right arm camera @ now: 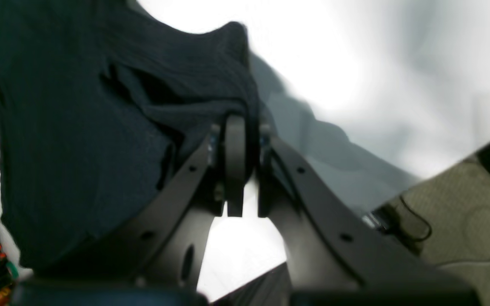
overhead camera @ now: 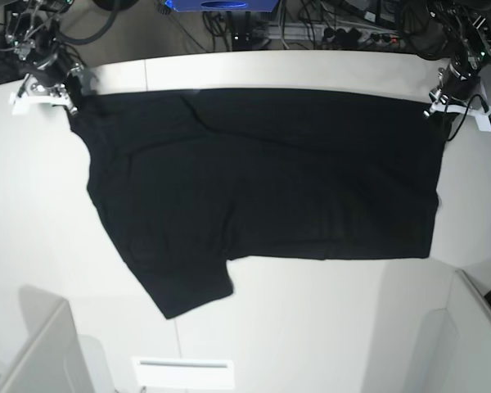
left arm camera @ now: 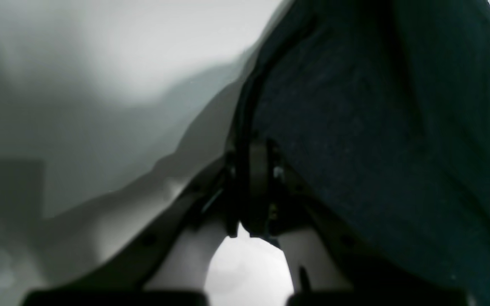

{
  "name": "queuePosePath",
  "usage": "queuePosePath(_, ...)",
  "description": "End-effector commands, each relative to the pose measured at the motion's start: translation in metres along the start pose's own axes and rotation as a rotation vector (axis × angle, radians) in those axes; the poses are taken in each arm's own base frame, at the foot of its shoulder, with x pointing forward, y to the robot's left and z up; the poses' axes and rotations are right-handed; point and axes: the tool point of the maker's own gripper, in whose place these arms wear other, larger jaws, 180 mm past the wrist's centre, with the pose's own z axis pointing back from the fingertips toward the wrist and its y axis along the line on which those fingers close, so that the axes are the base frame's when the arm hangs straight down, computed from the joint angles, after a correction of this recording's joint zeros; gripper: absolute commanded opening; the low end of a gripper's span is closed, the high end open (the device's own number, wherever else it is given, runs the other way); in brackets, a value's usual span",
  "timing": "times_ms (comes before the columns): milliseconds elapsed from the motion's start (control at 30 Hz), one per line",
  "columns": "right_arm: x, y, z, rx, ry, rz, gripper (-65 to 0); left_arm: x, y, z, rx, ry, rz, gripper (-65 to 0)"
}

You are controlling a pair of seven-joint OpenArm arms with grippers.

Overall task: Fold the T-shirt properly
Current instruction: 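Drag the shirt further toward the arms, then open both grippers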

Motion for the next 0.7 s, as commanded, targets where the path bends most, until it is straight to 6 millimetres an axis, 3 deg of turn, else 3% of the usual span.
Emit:
queuePosePath(0, 0.015, 0.002, 0.005, 0.006, -0.042, 0.018, -65.0, 0.009, 0.004, 0.006, 0.012, -0.035, -0.012, -65.0)
queuePosePath(200, 0.011, -0.01, 0.012, -0.02, -0.002, 0.0, -65.0, -0.007, 0.013, 0.018, 0.034, 0.002, -0.036, -65.0)
queuePosePath(667, 0.004, -0.019, 0.015, -0.042, 0.02, 0.005, -65.0, -0.018, 0.023, 0.025, 0.057, 0.032, -0.037, -65.0)
